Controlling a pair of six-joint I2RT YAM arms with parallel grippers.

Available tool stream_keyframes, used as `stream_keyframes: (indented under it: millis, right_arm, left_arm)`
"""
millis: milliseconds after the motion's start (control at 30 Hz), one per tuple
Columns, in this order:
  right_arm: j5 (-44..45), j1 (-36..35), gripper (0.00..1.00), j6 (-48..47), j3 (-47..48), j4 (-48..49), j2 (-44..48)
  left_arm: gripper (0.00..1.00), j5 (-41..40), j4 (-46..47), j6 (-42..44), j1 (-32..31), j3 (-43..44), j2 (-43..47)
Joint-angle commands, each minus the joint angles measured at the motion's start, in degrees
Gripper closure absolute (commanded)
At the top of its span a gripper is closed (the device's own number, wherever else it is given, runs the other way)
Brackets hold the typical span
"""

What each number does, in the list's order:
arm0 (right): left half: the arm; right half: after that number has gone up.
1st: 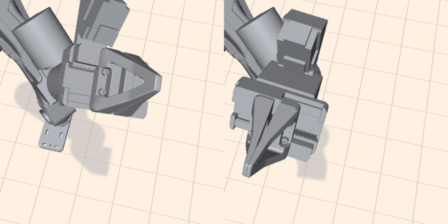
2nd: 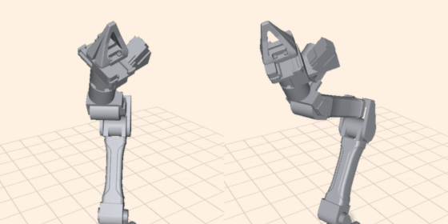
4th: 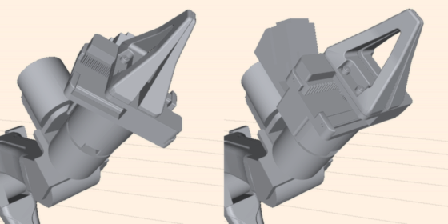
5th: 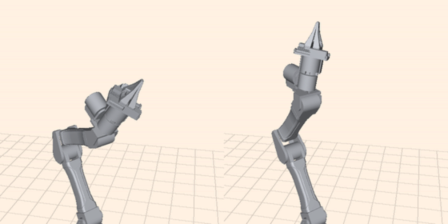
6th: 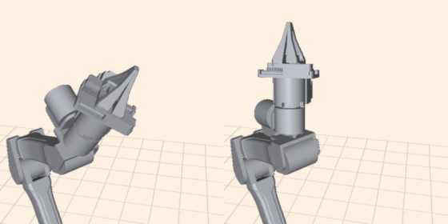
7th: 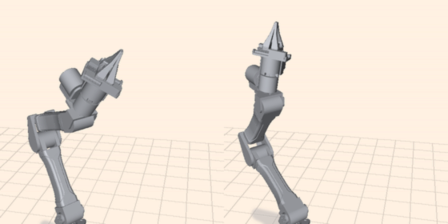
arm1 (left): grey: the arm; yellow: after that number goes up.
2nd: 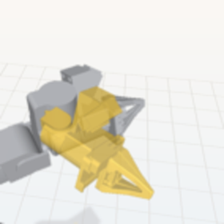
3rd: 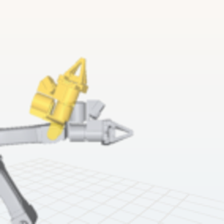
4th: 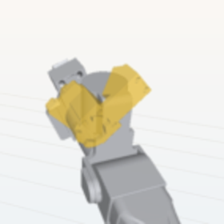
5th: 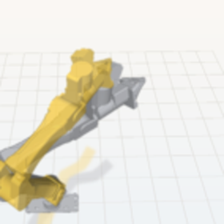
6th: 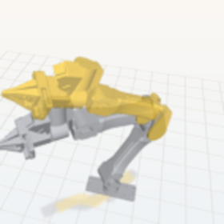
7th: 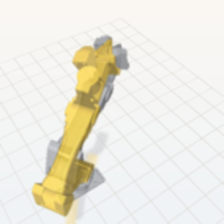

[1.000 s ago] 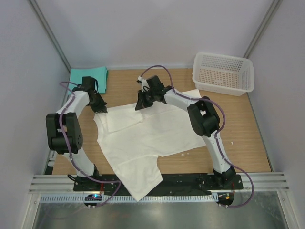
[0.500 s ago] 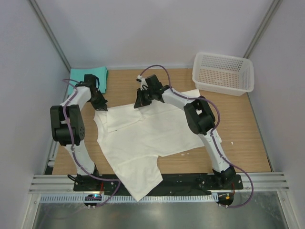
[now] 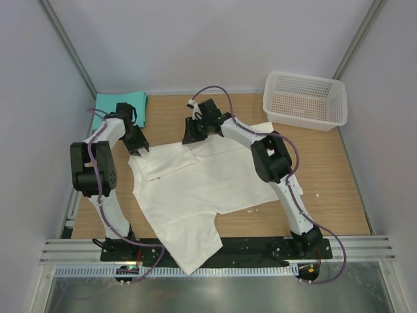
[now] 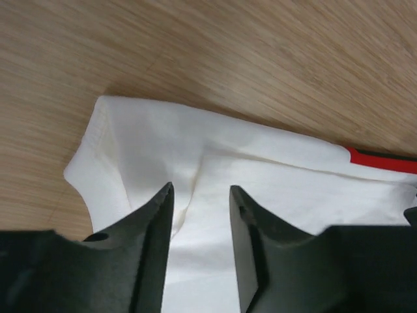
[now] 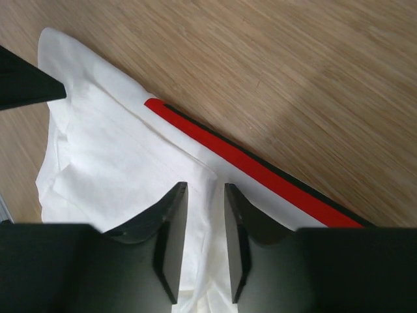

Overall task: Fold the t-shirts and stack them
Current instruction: Fold the tshirt

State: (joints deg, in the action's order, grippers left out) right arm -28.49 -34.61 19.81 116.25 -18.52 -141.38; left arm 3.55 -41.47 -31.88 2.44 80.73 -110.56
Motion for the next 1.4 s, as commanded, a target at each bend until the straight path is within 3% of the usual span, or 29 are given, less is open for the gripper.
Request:
stream_keyframes:
  millis: [0,33,67,167,433,567,1067,1367]
  right_arm:
    - [3.8,0.7,0.62,-1.3,4.5,-4.8,2.5]
    - [4.8,0.9,0.59,-2.3,4.5,-6.1,3.6]
    - [5.5,0.9,0.54,-3.4,4.1,-8.1,6.2]
    - [6.5,0.9,0.51,-6.3,0.7,-10.0,11.5]
    - [2.0,-1.4,0.57,-7.3,-23.3,0.2,23.5]
    - [1.8,-2.8,0.57,-7.2,-26.2,1.6,23.6]
    - [5.1,-4.9,0.57,-7.0,-25.0,1.0,20.0]
    - [7.0,-4.9,0.57,-8.8,-26.2,-0.5,20.4]
  left_arm:
    - [0.56,-4.2,-1.9,1.5,0.6,1.6,3.8]
    - [0.46,-5.5,-2.2,2.2,0.6,1.3,5.2]
    - [0.43,-6.4,-2.5,2.6,0.6,0.2,8.7]
    - [0.36,-4.6,-3.2,2.6,0.6,-4.3,16.0]
    - [0.47,9.1,2.3,-4.2,0.6,-25.1,28.6]
    - [0.54,9.9,3.3,-4.2,0.6,-28.3,27.4]
    - [0.5,8.5,6.0,-5.4,0.6,-28.5,21.4]
    - [0.55,7.6,6.8,-5.6,0.6,-27.9,19.9]
